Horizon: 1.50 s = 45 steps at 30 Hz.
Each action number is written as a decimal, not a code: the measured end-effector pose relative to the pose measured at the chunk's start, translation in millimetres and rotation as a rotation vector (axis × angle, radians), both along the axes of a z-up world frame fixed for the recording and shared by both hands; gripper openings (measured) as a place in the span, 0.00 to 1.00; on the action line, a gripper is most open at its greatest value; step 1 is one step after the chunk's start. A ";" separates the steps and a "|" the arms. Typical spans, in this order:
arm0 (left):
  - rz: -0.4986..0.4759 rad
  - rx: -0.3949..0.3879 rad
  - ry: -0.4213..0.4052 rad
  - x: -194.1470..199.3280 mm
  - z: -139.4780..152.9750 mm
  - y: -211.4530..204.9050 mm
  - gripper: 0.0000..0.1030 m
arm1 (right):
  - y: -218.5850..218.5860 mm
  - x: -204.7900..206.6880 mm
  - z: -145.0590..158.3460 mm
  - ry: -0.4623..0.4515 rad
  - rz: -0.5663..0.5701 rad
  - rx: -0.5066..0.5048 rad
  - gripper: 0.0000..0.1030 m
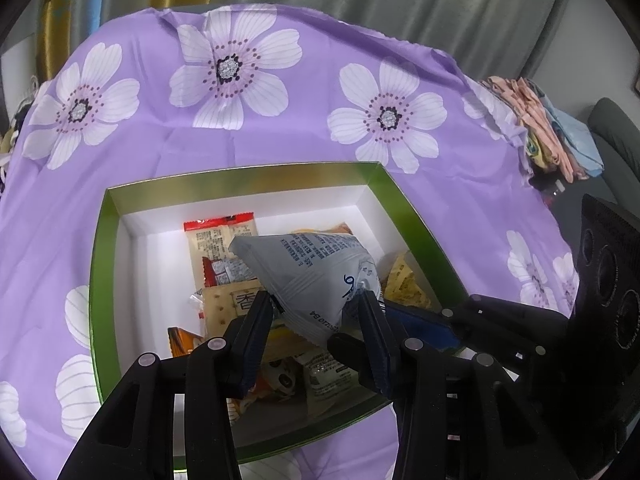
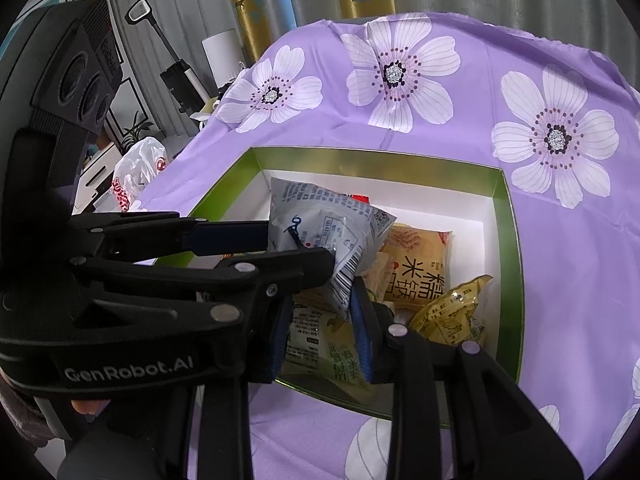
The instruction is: Organize snacks
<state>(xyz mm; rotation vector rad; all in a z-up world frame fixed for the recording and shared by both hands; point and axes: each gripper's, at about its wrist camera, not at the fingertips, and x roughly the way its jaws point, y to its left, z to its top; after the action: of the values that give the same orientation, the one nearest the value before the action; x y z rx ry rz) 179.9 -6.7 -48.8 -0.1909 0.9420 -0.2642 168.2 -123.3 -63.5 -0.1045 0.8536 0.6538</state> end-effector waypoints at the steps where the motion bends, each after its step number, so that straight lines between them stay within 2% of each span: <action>1: 0.001 0.001 0.001 0.1 -0.2 0.0 0.43 | 0.1 -0.2 -0.1 0.001 -0.001 -0.001 0.31; 9: 0.022 0.007 0.016 0.4 -1.7 1.9 0.43 | 1.6 2.1 -1.1 0.021 -0.004 -0.002 0.35; 29: 0.034 0.036 0.030 1.2 -1.0 -0.6 0.43 | 4.0 0.6 -1.3 0.030 -0.008 -0.016 0.36; 31: 0.042 0.045 0.033 1.2 -0.3 -0.2 0.52 | 2.7 0.0 -0.4 0.027 -0.014 -0.019 0.43; 33: 0.052 0.052 0.031 0.1 0.5 1.0 0.65 | 1.4 0.3 1.5 0.021 -0.022 -0.018 0.48; 35: 0.057 0.053 0.030 -0.6 1.4 2.4 0.69 | 0.1 -0.1 3.0 0.014 -0.030 -0.020 0.53; 38: 0.062 0.064 0.030 -1.6 2.5 2.3 0.71 | -0.3 -0.8 3.8 0.009 -0.035 -0.026 0.53; 42: 0.070 0.084 0.023 -3.5 4.0 2.7 0.78 | -1.3 -0.9 3.8 0.000 -0.059 -0.036 0.66; 45: 0.072 0.093 0.022 -4.8 5.3 3.1 0.80 | -1.7 -0.8 4.5 0.000 -0.064 -0.038 0.67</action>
<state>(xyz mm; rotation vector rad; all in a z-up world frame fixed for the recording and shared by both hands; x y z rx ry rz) 175.1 -3.7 -43.5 -0.1420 0.9651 -0.1517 167.4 -125.0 -58.9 -0.1108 0.8659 0.5781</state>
